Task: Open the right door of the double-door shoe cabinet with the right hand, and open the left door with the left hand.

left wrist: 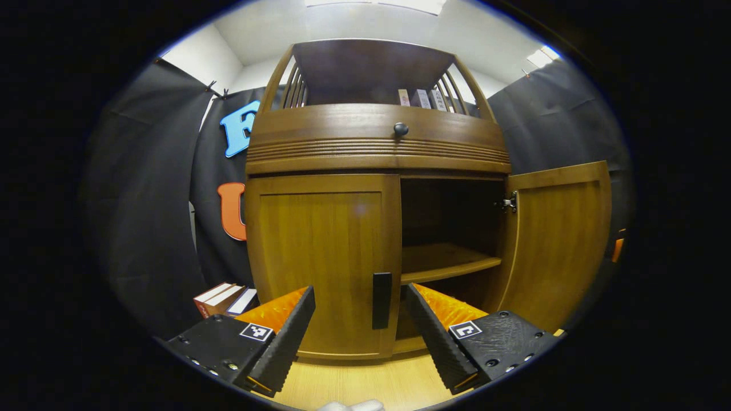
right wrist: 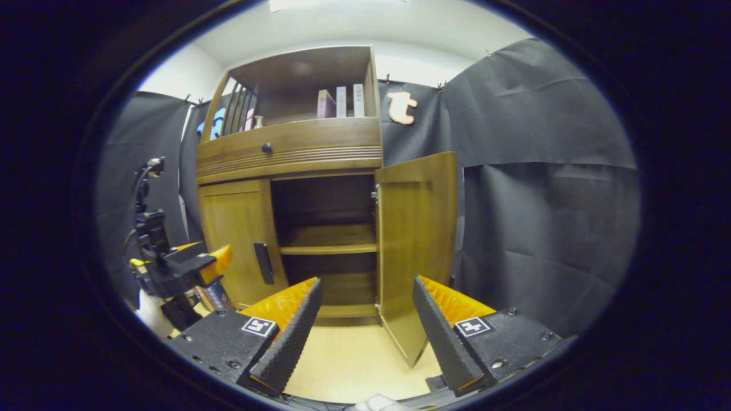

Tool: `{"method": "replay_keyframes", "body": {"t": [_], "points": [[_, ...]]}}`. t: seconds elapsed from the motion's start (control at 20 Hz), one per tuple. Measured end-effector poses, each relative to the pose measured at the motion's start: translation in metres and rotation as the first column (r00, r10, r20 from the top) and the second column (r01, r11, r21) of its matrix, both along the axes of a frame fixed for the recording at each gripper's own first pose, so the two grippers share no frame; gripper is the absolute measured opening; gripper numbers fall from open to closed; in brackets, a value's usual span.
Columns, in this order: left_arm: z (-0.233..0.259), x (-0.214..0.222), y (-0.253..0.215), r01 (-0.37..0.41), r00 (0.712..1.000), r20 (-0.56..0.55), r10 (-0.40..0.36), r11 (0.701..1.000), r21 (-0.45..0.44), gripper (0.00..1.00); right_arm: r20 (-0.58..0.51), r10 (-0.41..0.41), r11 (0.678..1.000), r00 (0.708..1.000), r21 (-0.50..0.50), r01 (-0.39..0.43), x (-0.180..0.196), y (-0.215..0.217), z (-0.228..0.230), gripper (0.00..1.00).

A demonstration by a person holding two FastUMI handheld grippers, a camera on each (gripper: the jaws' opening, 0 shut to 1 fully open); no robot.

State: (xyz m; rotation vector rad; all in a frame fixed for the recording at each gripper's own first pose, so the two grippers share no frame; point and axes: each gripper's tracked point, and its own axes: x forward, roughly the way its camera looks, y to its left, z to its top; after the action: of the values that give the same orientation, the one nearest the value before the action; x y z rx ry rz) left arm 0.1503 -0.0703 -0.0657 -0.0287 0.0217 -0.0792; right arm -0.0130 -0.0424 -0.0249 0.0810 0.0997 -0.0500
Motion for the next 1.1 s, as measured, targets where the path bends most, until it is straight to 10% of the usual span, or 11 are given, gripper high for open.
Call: {"method": "replay_keyframes", "body": {"t": [0.55, 1.0, 1.1], "points": [[-0.066, 0.107, -0.031, 0.002, 0.998, -0.056, -0.004, 0.999, -0.033, 0.96, -0.103, -0.052, 0.995, 0.993, -0.088, 0.043, 0.003, 0.016, -0.010, 0.99], [-0.075, 0.123, -0.047, -0.006, 0.999, -0.036, 0.006, 1.000, 0.023, 0.33, -0.122, -0.057, 0.993, 0.991, -0.106, 0.044, -0.006, 0.016, -0.015, 1.00], [-0.075, 0.123, -0.047, -0.013, 0.999, -0.042, 0.013, 1.000, 0.007, 0.33, -0.131, -0.050, 0.994, 0.990, -0.105, 0.037, -0.009, 0.019, -0.019, 0.99]]}}
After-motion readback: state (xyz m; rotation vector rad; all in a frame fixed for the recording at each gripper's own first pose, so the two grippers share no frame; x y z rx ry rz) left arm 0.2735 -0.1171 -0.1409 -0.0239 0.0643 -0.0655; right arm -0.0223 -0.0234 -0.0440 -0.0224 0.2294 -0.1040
